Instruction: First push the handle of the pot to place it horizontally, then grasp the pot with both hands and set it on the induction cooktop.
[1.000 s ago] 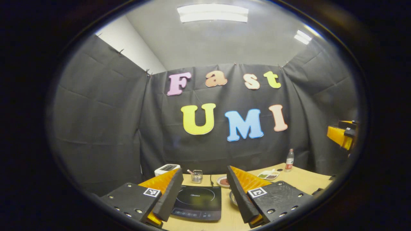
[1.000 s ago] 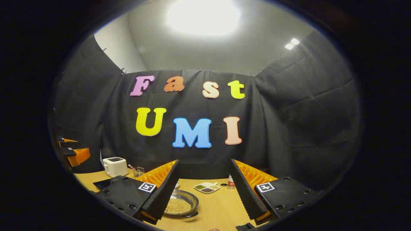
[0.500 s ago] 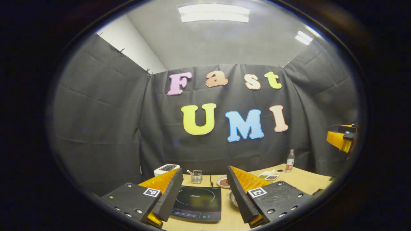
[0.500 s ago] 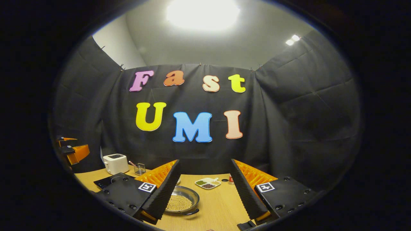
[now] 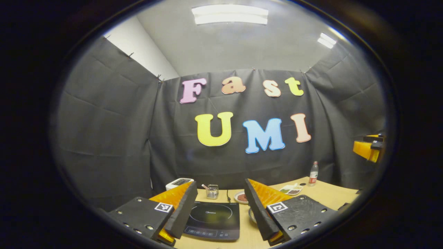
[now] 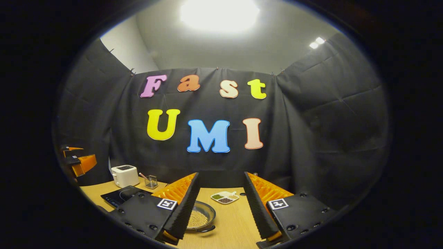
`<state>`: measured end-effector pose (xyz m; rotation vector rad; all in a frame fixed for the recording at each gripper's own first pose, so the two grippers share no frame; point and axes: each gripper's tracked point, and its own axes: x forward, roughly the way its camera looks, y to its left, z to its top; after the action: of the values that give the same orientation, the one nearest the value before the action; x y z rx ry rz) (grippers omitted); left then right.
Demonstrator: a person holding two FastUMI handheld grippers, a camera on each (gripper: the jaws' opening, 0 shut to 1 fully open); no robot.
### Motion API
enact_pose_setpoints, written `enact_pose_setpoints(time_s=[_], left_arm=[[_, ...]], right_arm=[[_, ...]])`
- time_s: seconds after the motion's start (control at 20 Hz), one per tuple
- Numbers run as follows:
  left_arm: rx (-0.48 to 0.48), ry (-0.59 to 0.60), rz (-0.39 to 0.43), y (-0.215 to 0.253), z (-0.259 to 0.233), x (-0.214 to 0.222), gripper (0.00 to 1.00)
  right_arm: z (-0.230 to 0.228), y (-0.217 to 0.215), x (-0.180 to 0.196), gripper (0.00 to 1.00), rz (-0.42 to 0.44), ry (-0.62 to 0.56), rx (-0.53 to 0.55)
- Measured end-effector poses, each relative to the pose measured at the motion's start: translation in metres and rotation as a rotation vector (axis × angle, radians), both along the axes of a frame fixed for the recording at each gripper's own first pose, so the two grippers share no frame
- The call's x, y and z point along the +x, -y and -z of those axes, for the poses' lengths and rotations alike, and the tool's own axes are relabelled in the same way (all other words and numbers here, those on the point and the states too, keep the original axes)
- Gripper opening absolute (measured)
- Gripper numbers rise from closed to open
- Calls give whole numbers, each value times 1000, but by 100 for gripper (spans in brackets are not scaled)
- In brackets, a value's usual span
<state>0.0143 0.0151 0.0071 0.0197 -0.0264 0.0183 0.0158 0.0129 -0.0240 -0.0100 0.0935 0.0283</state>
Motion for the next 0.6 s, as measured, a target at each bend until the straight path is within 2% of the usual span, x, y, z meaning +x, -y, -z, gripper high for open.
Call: enact_pose_setpoints(time_s=[0.05, 0.1, 0.2, 0.25, 0.35, 0.45, 0.5, 0.6], left_arm=[[0, -1, 0, -1, 1, 0, 83], [0, 0, -1, -3, 1, 1, 80], [1, 2, -2, -6, 0, 2, 80], [1, 2, -1, -8, 1, 3, 80], [0, 1, 2, -10, 2, 3, 83], [-4, 1, 5, -12, 3, 5, 83], [-2, 3, 5, -14, 2, 5, 83], [-1, 9, 8, -18, 1, 8, 83]], right_arm=[[0, -2, 1, 70, -2, -5, 0], [1, -4, 1, 69, -5, -12, 3], [7, -9, 2, 55, -22, -31, 7], [12, -11, 2, 55, -29, -46, 8], [16, -18, 3, 41, -53, -73, 18], [21, -24, 1, 37, -65, -90, 14], [21, -26, 0, 26, -71, -93, 8], [24, -31, 2, 22, -77, -98, -2]])
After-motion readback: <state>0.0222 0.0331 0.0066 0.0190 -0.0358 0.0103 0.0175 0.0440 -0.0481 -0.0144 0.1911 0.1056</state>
